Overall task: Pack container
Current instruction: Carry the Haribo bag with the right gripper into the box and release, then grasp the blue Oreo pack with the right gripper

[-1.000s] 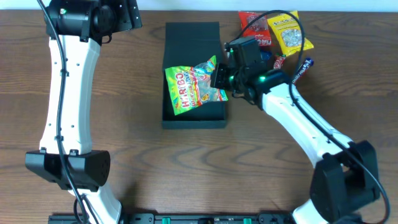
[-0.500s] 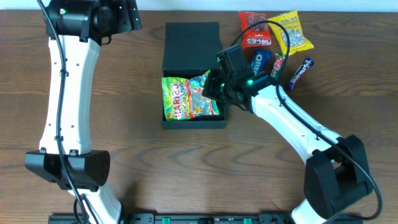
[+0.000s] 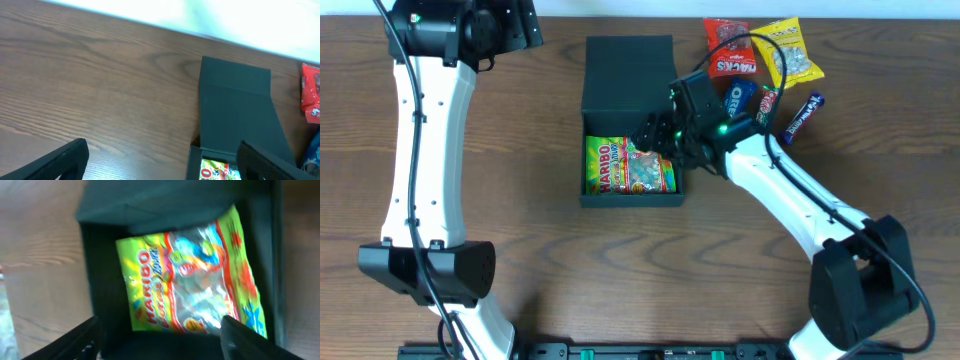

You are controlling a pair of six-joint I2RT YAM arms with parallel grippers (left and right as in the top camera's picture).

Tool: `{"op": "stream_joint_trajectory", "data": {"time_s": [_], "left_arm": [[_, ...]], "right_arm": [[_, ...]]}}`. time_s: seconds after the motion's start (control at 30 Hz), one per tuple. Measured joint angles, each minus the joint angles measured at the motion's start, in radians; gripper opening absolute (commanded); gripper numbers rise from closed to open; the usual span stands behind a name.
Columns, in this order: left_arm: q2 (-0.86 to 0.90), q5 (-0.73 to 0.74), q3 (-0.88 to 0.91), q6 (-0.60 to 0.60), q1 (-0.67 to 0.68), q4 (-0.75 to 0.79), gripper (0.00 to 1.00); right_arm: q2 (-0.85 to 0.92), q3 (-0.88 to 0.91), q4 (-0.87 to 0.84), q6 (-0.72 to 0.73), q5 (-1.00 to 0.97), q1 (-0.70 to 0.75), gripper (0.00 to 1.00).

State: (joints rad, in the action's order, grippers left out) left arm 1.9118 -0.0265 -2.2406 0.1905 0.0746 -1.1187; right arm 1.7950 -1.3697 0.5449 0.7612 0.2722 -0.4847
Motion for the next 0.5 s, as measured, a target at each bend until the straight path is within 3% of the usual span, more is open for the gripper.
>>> {"op": "stream_joint_trajectory", "data": {"time_s": [0.1,0.37,0.5], "left_arm": [[0.000,0.000,0.000,0.000,0.000,0.000,0.95],[0.000,0.000,0.000,0.000,0.000,0.000,0.95],[0.000,0.000,0.000,0.000,0.000,0.000,0.95]], "right_arm": [[-0.002,-0.045,-0.018,-0.076,-0.027,0.005,0.80],[-0.005,-0.050,0.020,-0.109,-0.211,0.148,0.74],[0.000,-0.050,0.023,-0.068,-0.282,0.254,0.77]]}}
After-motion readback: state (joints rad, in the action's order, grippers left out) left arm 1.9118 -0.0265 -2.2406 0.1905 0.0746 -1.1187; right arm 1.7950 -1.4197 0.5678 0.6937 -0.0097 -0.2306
